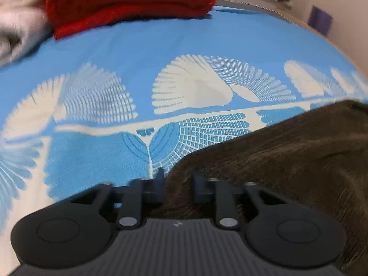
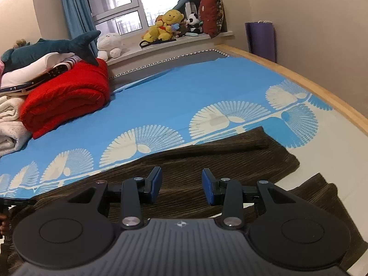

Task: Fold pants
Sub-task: 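Move the left tool to the waistband while the right tool moves to the leg ends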

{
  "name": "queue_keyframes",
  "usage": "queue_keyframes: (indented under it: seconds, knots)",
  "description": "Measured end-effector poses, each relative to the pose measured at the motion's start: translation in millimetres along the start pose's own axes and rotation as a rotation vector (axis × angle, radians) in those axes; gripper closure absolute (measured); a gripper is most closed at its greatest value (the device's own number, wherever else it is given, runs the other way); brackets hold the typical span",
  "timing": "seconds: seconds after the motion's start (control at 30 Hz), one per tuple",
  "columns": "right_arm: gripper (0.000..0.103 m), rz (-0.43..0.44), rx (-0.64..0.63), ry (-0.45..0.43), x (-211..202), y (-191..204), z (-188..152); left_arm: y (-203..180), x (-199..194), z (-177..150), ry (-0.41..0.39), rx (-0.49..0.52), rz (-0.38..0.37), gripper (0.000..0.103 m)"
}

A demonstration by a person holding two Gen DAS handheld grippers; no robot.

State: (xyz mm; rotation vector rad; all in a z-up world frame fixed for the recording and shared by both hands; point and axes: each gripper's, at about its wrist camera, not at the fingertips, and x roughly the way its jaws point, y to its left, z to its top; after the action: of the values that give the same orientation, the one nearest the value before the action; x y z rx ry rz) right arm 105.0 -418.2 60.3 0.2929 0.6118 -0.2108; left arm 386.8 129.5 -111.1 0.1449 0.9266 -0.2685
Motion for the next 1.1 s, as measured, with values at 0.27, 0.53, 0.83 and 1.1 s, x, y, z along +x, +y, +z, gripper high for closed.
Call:
queue_keyframes:
  seconds: [0.27, 0.53, 0.83, 1.1]
  knots:
    - [0.083, -0.138, 0.017, -0.025, -3, -24, 4, -45, -82, -2, -0.049, 0.12, 0.105, 0.097]
    - [0.098, -0.143, 0.267, 0.008, -18, -70, -11, -120, -213, -73, -0.073, 0.196, 0.084, 0.098]
    - [0.097, -0.112, 0.206, -0.004, -65, -82, -37, -133, -254, -147, 0.004, 0.15, -0.044, 0.072]
    - [0.097, -0.075, 0.254, -0.001, -70, -95, -38, -29, -212, -173, 0.255, -0.601, -0.159, 0.052]
